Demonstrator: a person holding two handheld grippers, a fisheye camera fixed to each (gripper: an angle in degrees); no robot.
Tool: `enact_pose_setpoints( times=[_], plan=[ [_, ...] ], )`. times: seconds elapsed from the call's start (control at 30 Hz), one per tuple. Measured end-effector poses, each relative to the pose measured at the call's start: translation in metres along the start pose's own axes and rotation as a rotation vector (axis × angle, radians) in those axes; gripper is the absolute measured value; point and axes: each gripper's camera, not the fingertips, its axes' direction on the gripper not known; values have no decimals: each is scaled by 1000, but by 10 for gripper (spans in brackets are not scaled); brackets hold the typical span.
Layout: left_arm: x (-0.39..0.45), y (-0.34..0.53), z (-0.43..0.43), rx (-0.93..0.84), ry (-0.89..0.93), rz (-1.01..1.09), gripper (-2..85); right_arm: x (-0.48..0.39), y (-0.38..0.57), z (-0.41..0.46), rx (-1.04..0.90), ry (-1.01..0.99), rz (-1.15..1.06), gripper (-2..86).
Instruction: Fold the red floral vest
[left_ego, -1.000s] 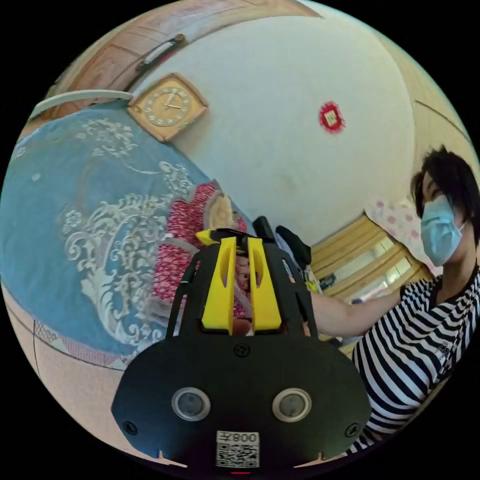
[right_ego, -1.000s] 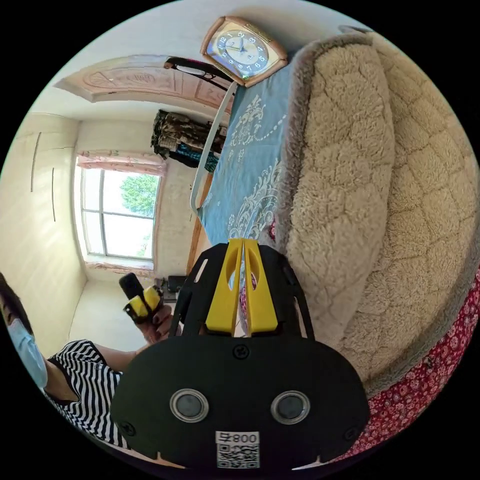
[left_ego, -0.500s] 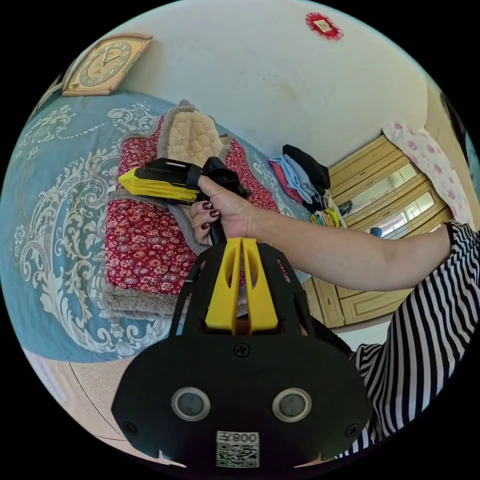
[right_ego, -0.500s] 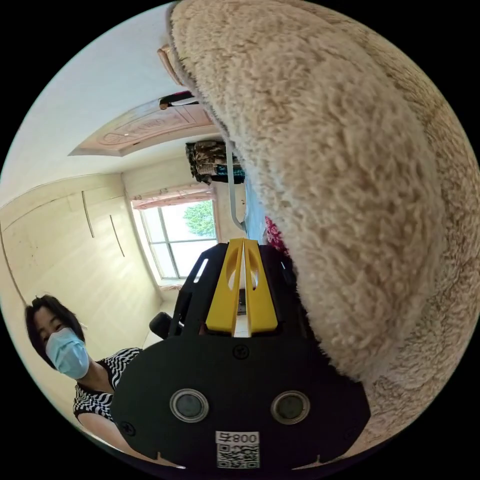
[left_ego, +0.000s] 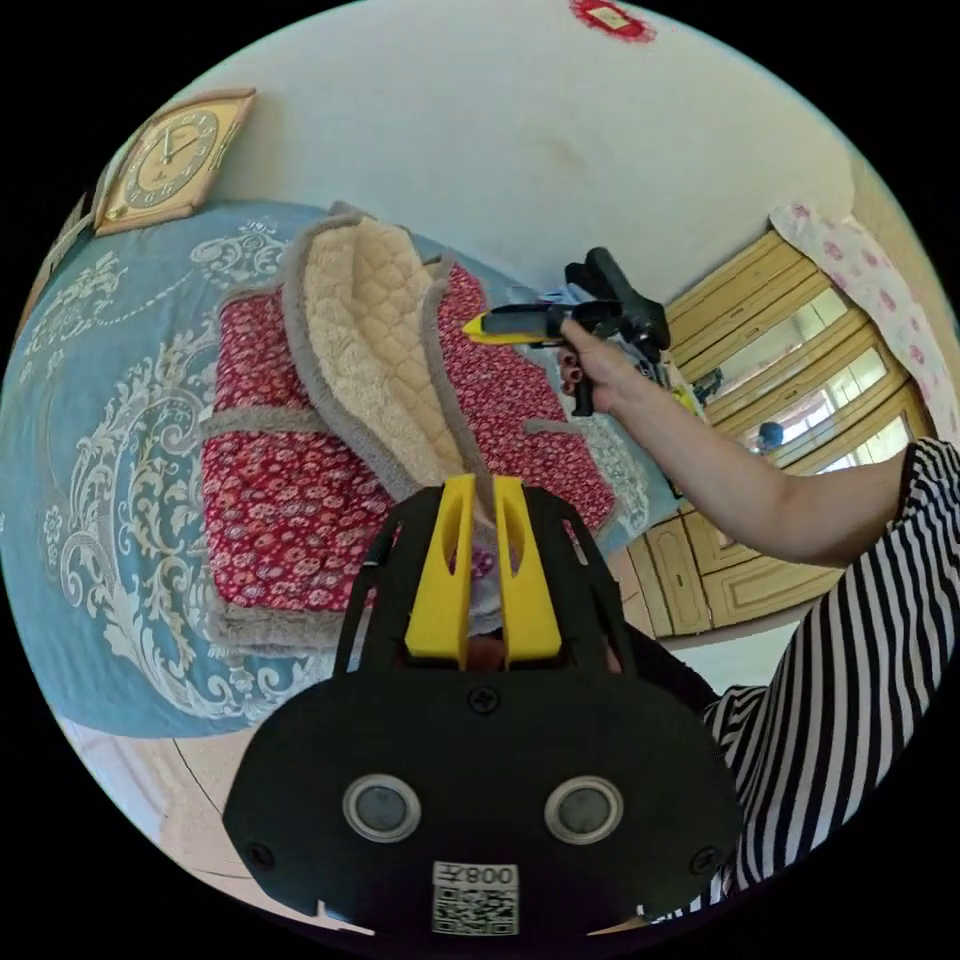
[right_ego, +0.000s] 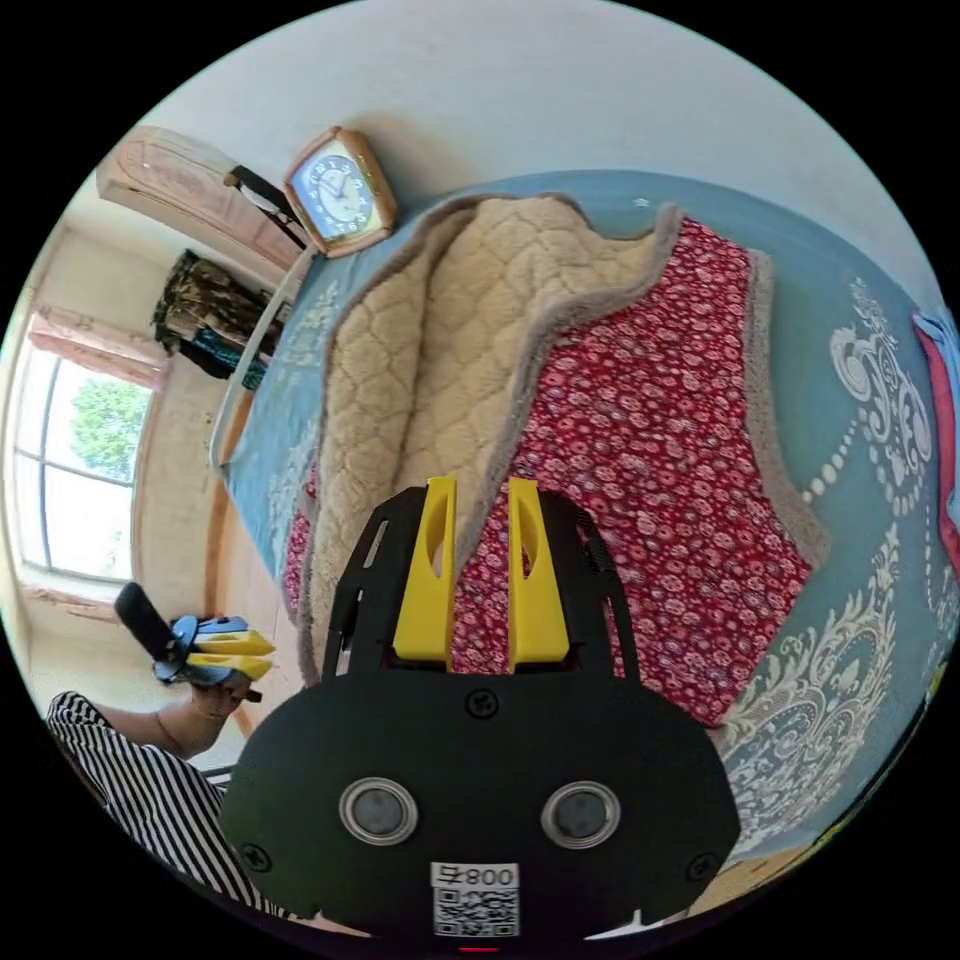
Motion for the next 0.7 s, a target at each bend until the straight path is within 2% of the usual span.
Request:
enact_pose_setpoints(
  times=[0.1, 0.33, 0.43, 0.5, 0.63, 0.7],
  plan=[
    [26, -19, 31, -61, 87, 68, 84, 4, 6, -5, -9, 71, 19, 80],
    [30, -26, 128, -319, 25, -38, 118, 45, 31, -52, 28, 294, 104, 91],
    [37, -33, 144, -335, -11, -32, 99, 70, 39, -51, -39, 355, 152, 94],
    [42, -39, 152, -354, -27, -12, 86, 80, 43, -43, -72, 317, 162, 87],
    [54, -51, 159, -369, -8, 29, 58, 74, 39, -51, -100, 351, 96, 47],
    [61, -57, 153, -333, 19, 39, 50, 75, 38, -67, -99, 307, 78, 34]
  ],
)
